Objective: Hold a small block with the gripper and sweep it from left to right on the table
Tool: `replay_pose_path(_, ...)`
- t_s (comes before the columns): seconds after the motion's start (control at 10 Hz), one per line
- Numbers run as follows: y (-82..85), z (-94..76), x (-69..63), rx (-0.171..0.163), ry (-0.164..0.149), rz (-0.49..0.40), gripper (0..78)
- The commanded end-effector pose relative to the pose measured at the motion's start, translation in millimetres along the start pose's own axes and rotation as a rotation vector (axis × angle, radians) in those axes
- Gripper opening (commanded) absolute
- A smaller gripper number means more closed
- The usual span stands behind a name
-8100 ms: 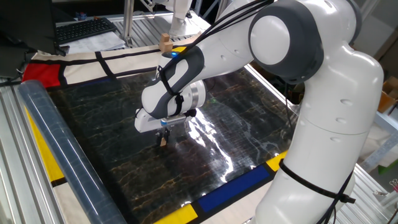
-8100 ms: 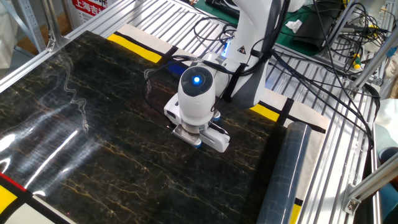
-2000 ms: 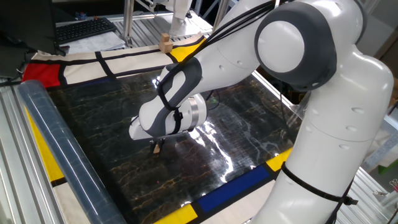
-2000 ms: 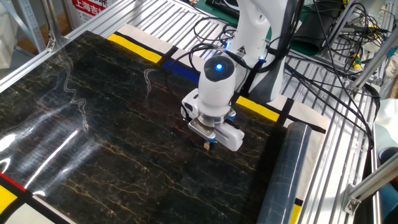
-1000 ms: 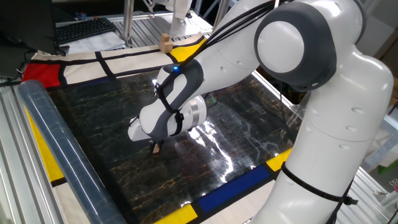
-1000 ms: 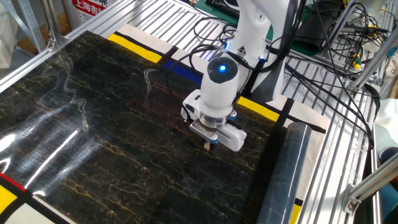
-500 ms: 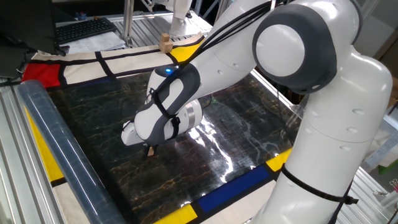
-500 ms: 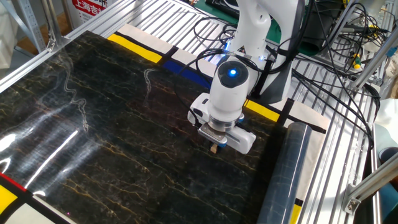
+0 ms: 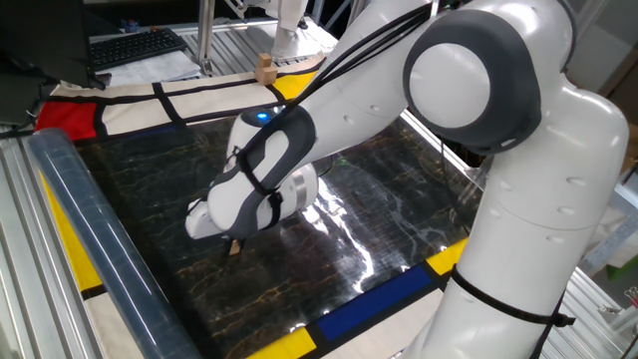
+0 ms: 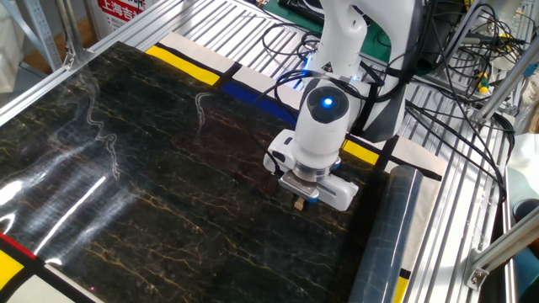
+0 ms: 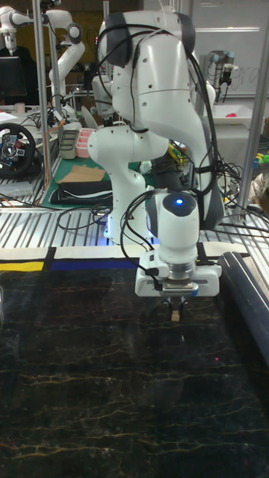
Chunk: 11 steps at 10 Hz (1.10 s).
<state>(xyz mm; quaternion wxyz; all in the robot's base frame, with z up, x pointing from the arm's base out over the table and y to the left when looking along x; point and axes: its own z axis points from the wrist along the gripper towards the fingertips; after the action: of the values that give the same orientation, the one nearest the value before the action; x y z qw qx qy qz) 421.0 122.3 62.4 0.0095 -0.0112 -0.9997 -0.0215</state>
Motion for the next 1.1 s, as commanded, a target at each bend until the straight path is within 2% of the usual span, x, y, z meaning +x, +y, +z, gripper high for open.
replay_pose_path(0.1, 26.9, 13.2, 19.7, -0.006, 0.04, -0.023, 1.1)
replay_pose_path(0.3, 27.0, 12.3, 18.3, -0.013, 0.026, -0.02, 1.1)
replay_pose_path(0.8, 24.5, -3.3, 10.6, -0.002, 0.032, -0.03, 1.1)
replay_pose_path(1.1, 24.1, -5.4, 9.5, 0.0, 0.031, -0.026, 1.1)
